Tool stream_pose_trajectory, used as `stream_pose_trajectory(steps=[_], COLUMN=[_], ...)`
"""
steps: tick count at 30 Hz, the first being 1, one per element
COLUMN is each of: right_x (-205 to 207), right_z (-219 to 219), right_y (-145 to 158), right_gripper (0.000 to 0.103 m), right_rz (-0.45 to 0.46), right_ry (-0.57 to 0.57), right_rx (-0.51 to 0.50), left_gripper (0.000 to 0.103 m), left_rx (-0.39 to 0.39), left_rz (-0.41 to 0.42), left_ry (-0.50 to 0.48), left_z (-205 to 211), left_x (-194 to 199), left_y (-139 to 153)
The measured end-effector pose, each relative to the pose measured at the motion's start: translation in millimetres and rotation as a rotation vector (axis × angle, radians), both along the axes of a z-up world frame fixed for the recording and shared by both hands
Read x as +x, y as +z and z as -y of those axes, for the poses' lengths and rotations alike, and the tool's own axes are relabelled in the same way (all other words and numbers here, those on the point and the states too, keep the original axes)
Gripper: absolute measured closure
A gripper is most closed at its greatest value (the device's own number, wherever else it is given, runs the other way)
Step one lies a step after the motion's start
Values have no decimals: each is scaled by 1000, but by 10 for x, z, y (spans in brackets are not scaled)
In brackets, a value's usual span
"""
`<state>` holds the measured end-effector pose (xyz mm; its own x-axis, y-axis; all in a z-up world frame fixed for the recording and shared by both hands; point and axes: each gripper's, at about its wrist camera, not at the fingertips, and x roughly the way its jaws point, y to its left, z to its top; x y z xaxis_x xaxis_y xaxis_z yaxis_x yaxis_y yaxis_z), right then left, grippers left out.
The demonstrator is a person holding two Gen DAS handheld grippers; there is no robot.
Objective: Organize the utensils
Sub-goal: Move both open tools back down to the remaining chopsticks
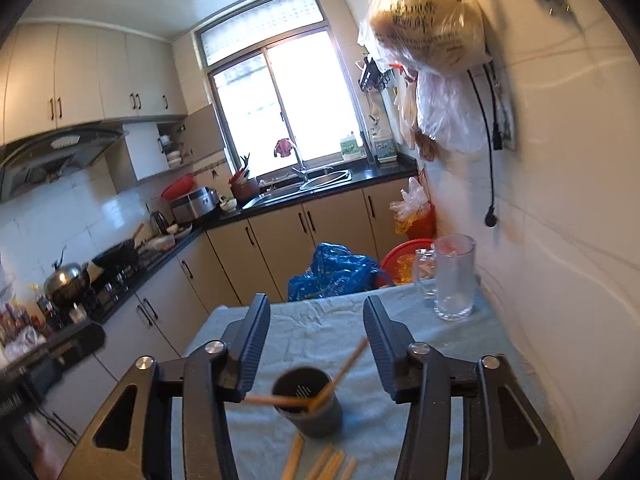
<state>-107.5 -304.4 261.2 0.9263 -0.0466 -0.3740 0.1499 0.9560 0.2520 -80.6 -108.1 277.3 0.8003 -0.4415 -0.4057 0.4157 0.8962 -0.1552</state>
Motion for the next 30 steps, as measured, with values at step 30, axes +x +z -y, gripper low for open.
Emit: stream_pose_trajectory(steps=[30], right_x=[-234], right_z=[-29], right_y=[-2094], right_gripper=[51], right_rz=[-617], right_ry=[232], right_rx=[-13], left_gripper=[82], left_rx=[269], left_rz=[-496], left_ry=[-123], left_z=[384], left_x=[203], left_y=[-2505])
